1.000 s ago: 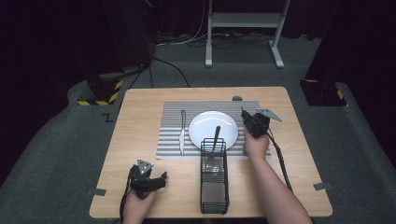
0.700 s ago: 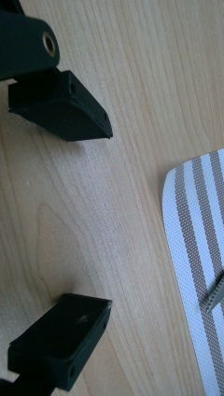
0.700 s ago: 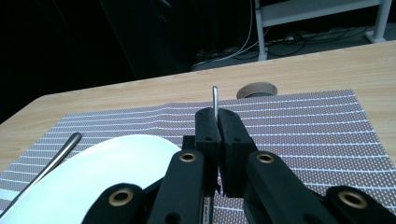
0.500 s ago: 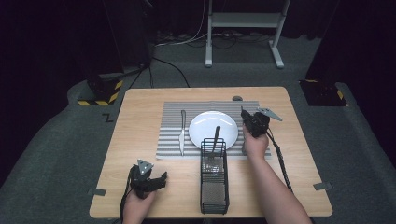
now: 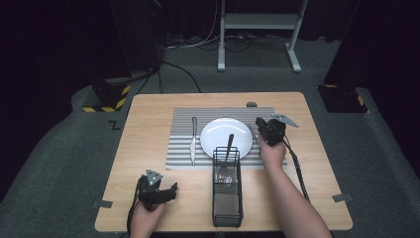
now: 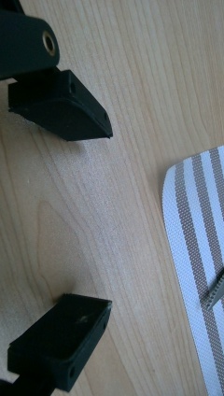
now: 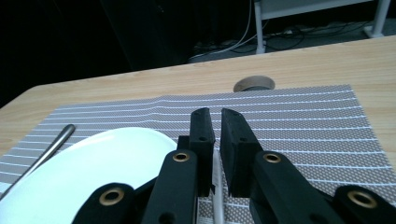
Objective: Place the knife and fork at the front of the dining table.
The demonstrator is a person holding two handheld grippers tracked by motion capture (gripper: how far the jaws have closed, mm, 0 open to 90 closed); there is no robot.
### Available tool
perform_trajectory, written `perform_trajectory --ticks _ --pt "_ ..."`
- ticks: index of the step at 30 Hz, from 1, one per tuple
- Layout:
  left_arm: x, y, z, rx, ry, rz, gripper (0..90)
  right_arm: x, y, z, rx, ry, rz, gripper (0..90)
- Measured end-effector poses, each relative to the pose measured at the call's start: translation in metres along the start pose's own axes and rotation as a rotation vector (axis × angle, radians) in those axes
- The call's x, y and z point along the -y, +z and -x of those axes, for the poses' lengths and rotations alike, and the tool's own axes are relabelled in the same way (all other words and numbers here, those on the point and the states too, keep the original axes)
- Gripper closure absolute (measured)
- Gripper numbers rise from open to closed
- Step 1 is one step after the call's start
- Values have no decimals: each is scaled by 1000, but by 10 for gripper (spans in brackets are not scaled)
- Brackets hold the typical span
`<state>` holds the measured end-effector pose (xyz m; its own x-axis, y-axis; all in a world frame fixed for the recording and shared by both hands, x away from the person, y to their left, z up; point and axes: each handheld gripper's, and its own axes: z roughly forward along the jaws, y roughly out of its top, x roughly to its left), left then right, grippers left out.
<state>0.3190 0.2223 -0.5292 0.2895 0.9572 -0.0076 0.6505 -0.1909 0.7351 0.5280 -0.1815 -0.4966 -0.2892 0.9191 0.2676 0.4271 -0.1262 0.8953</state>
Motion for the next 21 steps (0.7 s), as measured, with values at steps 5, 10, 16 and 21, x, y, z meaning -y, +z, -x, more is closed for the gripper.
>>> perform_trajectory --ticks 5,10,16,21 --pt "0 0 0 1 0 -2 148 0 -4 1 2 -7 -4 774" --pt "0 0 0 5 4 0 149 0 -24 1 2 -30 4 772" --pt "0 0 0 10 9 1 148 16 -56 2 22 -101 -46 753" --pt "-1 1 0 14 15 1 147 35 -78 2 37 -148 -112 760"
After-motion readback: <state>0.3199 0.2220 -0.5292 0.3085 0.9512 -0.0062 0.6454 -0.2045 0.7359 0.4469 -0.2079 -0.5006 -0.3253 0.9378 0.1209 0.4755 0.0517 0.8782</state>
